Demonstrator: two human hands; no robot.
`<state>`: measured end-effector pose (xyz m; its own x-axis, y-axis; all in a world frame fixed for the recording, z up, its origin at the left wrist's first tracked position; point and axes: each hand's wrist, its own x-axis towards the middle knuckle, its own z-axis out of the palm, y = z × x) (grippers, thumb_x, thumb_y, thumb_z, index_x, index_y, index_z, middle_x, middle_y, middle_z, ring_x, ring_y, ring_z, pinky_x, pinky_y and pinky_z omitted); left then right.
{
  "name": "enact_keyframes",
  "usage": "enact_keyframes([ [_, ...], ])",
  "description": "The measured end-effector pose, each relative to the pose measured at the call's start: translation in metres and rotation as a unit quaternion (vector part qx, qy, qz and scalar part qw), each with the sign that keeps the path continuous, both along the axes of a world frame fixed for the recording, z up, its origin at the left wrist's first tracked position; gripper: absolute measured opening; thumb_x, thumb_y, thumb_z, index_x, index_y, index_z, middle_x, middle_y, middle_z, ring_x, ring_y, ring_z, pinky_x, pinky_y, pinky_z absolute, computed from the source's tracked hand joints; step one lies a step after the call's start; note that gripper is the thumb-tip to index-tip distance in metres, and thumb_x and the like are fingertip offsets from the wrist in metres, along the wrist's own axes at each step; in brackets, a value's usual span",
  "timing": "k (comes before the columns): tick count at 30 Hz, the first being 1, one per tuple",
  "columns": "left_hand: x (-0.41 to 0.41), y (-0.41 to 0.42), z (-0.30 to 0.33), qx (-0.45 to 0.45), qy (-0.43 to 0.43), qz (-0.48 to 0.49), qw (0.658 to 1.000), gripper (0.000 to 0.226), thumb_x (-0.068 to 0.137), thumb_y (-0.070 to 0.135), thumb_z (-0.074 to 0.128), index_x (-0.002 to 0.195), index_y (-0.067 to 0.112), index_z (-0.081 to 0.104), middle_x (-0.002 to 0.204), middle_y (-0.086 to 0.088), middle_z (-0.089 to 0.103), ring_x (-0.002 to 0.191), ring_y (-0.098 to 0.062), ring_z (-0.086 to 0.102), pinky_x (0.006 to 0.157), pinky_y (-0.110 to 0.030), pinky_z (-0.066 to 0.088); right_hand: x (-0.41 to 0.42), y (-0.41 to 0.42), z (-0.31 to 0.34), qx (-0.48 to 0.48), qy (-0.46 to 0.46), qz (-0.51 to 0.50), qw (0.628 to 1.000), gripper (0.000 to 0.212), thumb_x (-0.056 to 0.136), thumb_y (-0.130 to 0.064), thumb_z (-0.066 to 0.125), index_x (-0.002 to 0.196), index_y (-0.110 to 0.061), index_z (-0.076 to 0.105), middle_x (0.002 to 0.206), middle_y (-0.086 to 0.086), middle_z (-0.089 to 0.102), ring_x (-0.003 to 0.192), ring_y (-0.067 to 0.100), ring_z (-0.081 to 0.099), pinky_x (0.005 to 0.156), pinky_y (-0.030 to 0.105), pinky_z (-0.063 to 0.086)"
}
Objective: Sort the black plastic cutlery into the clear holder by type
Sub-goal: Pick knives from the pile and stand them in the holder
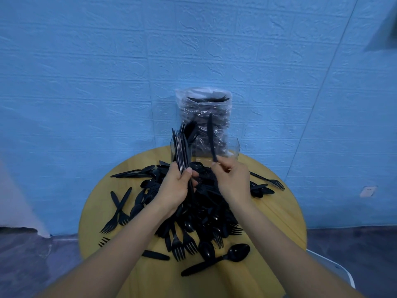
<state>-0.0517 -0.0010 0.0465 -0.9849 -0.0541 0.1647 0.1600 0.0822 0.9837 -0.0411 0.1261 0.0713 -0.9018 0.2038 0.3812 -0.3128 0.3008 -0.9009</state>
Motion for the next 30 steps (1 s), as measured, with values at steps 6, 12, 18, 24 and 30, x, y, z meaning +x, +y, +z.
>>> enact_keyframes([
  [6,-0.009,0.007,0.000,-0.005,-0.013,0.005,1.000,0.021,0.100,0.018,0.043,0.110,0.000,0.048,0.102,-0.019,0.063,0.093,-0.029,0.063,0.087,-0.045,0.053,0.011,-0.001,-0.018,0.304,0.051,0.033,0.951,0.027,0.093,-0.015,0.050,0.114,-0.021,0.066,0.083,0.003,0.052,0.073,0.020,0.053,0.065,0.035,0.046],
  [12,-0.014,0.006,0.002,-0.008,-0.019,0.006,1.000,0.024,0.099,0.022,0.045,0.111,0.003,0.051,0.105,-0.020,0.063,0.098,-0.032,0.062,0.089,-0.048,0.052,0.006,-0.003,-0.015,0.457,0.060,0.060,0.885,0.037,0.101,-0.020,0.036,0.137,-0.011,0.041,0.114,0.004,0.046,0.086,0.028,0.058,0.067,0.036,0.047],
  [18,-0.024,-0.004,0.009,-0.003,-0.015,0.033,0.999,0.022,0.098,0.014,0.046,0.111,-0.004,0.052,0.102,-0.018,0.065,0.094,-0.027,0.063,0.083,-0.039,0.053,0.000,-0.001,-0.011,0.508,0.081,0.133,0.847,0.048,0.102,-0.024,0.034,0.148,-0.013,0.025,0.118,0.005,0.038,0.084,0.022,0.051,0.062,0.033,0.041],
  [24,-0.022,-0.019,0.021,-0.084,0.044,0.014,0.995,0.004,0.099,0.013,0.043,0.102,0.011,0.045,0.084,-0.002,0.063,0.081,-0.015,0.064,0.075,-0.033,0.054,-0.026,0.006,0.033,0.200,-0.033,0.141,0.969,0.030,0.095,-0.033,0.053,0.103,-0.008,0.067,0.090,0.009,0.066,0.074,0.015,0.058,0.069,0.028,0.044],
  [30,-0.022,-0.021,0.037,-0.275,0.168,-0.023,0.946,0.018,0.097,0.004,0.041,0.114,0.009,0.036,0.084,0.003,0.055,0.068,-0.002,0.055,0.058,-0.012,0.044,-0.063,-0.037,0.067,0.028,-0.165,0.146,0.975,0.041,0.074,-0.044,0.075,0.079,-0.007,0.059,0.055,0.010,0.051,0.039,0.017,0.042,0.038,0.022,0.034],
])
